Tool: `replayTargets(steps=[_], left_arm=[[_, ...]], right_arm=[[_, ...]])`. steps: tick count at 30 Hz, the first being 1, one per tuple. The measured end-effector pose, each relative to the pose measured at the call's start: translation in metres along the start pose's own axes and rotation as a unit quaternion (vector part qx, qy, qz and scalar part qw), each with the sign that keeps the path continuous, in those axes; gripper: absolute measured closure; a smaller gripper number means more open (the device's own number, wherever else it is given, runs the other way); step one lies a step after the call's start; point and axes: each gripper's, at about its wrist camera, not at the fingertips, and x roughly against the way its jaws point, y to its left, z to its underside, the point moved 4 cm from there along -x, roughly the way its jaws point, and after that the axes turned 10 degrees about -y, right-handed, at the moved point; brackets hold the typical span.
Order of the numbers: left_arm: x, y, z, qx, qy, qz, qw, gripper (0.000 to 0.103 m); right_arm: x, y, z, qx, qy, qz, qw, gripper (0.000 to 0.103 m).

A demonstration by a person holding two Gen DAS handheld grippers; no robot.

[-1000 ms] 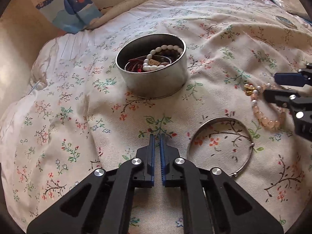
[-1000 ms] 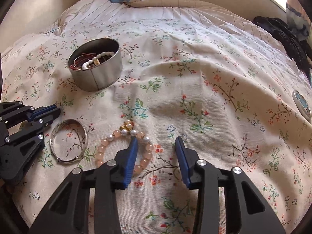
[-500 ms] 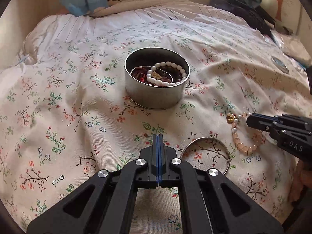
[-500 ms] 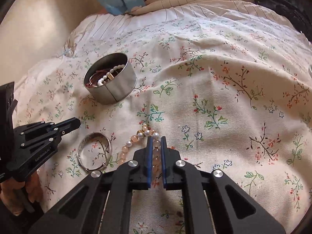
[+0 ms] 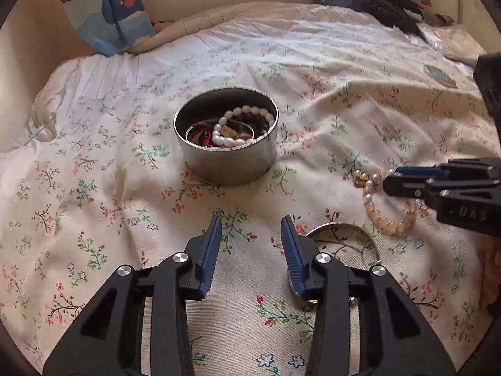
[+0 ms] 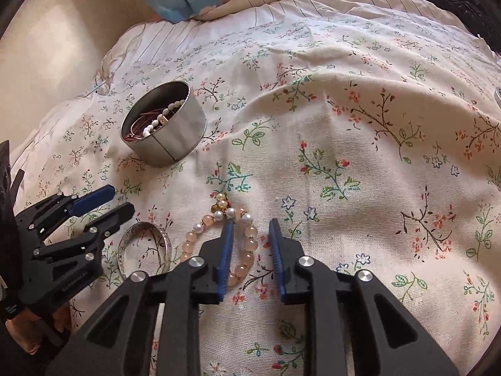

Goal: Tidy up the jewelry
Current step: 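Close the left gripper on the silver bangle while the right gripper grasps the pink pearl bracelet, then carry the silver bangle and pink pearl bracelet over the tin with both grippers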

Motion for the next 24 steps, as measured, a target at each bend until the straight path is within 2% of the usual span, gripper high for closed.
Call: replayTargets(steps=[2, 5, 6, 7, 9, 11, 14, 17, 19, 24], left_arm=[[0.003, 0.001, -0.001, 0.016, -0.001, 0.025, 0.9996, 0.061], [-0.010, -0.014, 0.009, -0.014, 0.035, 0.045, 0.9983, 0.063], [-0.012, -0.022, 0.013, -0.031, 0.045, 0.054, 0.9970, 0.071], [-0.013, -0.031, 0.017, -0.054, 0.050, 0.056, 0.9957, 0.091], [-0.012, -0.039, 0.021, -0.082, 0.050, 0.044, 0.9944, 0.098], [-0.012, -0.032, 0.020, -0.067, 0.053, 0.028, 0.9960, 0.100], [-0.009, -0.001, 0.012, 0.010, 0.048, 0.012, 0.9987, 0.100], [0.000, 0.023, 0.003, 0.091, 0.027, 0.031, 0.9950, 0.100], [0.003, 0.028, -0.001, 0.110, 0.015, 0.037, 0.9931, 0.100], [0.009, 0.022, -0.009, 0.096, -0.013, 0.027, 0.9949, 0.100]], right_arm=[[-0.001, -0.001, 0.000, -0.001, 0.003, 0.000, 1.000, 0.072], [-0.007, 0.003, 0.004, 0.017, 0.016, 0.014, 1.000, 0.072], [-0.008, 0.006, 0.004, 0.030, 0.018, 0.021, 0.999, 0.072], [-0.008, 0.009, 0.005, 0.042, 0.019, 0.028, 0.999, 0.072], [-0.008, 0.016, 0.006, 0.062, 0.021, 0.030, 0.997, 0.081], [-0.007, 0.017, 0.006, 0.061, 0.017, 0.023, 0.998, 0.094], [0.001, 0.006, 0.000, -0.010, -0.001, -0.039, 0.999, 0.094], [0.011, -0.002, -0.008, -0.070, -0.028, -0.095, 0.993, 0.094], [0.018, -0.001, -0.012, -0.098, -0.043, -0.128, 0.986, 0.094], [0.037, 0.004, -0.028, -0.132, -0.089, -0.180, 0.971, 0.094]])
